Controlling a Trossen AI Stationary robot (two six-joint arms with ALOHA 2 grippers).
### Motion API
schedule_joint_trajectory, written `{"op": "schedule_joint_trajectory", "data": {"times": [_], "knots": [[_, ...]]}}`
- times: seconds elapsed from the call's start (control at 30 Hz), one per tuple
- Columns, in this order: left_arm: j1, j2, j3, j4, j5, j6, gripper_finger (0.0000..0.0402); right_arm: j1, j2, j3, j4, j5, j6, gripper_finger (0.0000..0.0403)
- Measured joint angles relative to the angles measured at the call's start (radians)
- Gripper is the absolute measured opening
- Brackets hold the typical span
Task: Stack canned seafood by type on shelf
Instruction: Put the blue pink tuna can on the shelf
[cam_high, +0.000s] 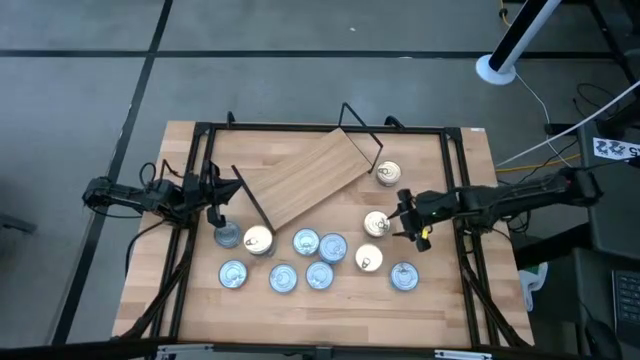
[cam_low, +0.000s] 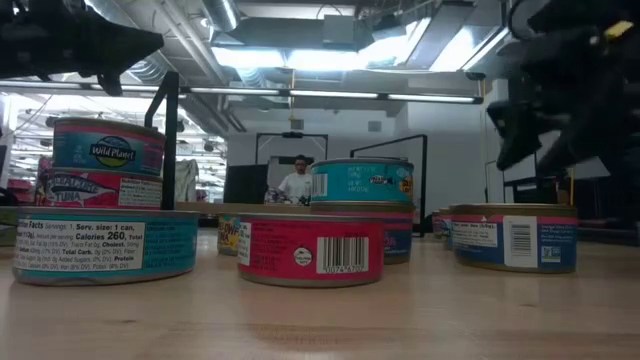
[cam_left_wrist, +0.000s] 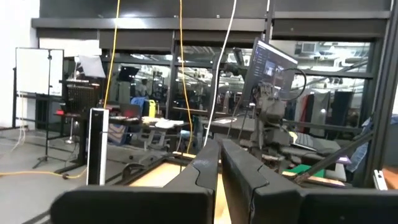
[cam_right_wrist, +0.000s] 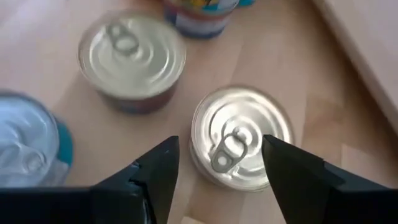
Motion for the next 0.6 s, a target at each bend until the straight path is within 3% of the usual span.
{"op": "schedule_joint_trajectory", "data": {"times": [0.23,0.6], "knots": [[0.000,0.000,0.000,-0.002,0.000,-0.010,0.0015,0.000,0.107,0.000,0.002,0.004,-0.121,0.0227],[0.000,0.000,0.000,-0.003,0.000,-0.010,0.0015,0.000,0.158,0.000,0.003,0.119,-0.229,0.0227]]}}
